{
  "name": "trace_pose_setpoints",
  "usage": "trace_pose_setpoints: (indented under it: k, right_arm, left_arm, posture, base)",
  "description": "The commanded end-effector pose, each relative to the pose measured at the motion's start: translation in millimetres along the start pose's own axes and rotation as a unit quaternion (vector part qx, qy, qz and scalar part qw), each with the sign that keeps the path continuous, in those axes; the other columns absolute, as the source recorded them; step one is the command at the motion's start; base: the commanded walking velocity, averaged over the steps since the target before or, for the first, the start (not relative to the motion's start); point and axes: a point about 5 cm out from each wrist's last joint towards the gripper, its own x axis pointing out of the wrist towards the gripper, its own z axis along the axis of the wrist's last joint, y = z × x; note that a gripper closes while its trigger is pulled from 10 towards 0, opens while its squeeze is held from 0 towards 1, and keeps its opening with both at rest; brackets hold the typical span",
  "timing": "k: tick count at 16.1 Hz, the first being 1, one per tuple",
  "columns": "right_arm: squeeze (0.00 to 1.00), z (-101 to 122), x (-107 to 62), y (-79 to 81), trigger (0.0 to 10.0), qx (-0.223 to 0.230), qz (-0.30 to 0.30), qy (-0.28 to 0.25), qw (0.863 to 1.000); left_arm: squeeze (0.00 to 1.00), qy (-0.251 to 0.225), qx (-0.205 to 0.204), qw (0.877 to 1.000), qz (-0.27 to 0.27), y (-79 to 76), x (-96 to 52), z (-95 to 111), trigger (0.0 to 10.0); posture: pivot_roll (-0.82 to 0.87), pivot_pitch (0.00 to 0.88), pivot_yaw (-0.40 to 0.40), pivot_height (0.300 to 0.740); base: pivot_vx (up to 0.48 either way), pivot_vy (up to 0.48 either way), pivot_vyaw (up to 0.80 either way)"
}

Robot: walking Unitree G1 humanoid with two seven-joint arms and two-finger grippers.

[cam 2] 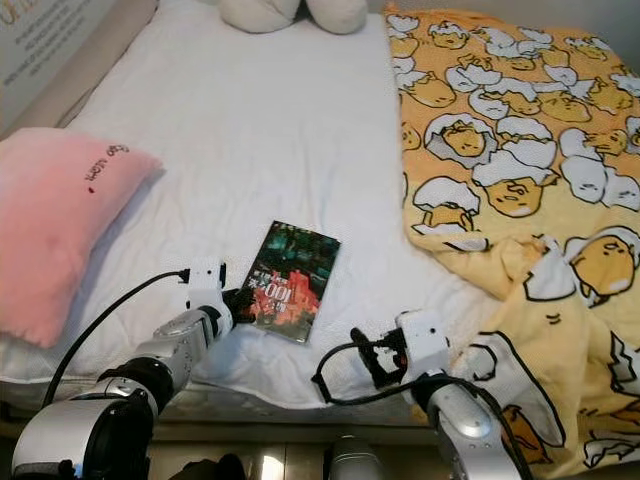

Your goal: Clean up the room

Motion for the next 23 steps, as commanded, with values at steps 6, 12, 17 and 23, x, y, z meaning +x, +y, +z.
trace_pose_setpoints:
  k: [6,12,17,23]
  right_arm:
    - [0.00,-2,-0.7,5.5,10.0,0.002,0.024,0.008,1.000]
    - [0.00,1,11.6,12.9,10.0,0.000,0.038,-0.001,0.999]
    - [0.00,1,33.5,20.2,10.0,0.020,0.026,-0.008,0.999]
    - [1.00,4,87.6,40.7,10.0,0.206,0.010,-0.004,0.978]
  left_arm:
    - [0.00,-0.131,-0.017,0.991,-0.036,20.3,-7.0,67,0.0]
    - [0.00,-0.163,0.093,0.982,-0.034,26.0,-13.9,84,10.0]
    - [1.00,-0.330,0.222,0.917,0.000,6.2,-42.8,112,10.0]
    - [1.00,-0.393,0.257,0.883,-0.019,-42.9,-88.2,89,10.0]
  posture:
    - [-0.32,0.054,-0.011,0.740]
    - [-0.26,0.050,-0.002,0.740]
    - [-0.22,0.056,0.021,0.740]
    - [-0.06,0.083,0.046,0.740]
  base:
    - [0.000,0.000,0.00]
    - [0.000,0.000,0.00]
    - [0.000,0.000,0.00]
    - [0.000,0.000,0.00]
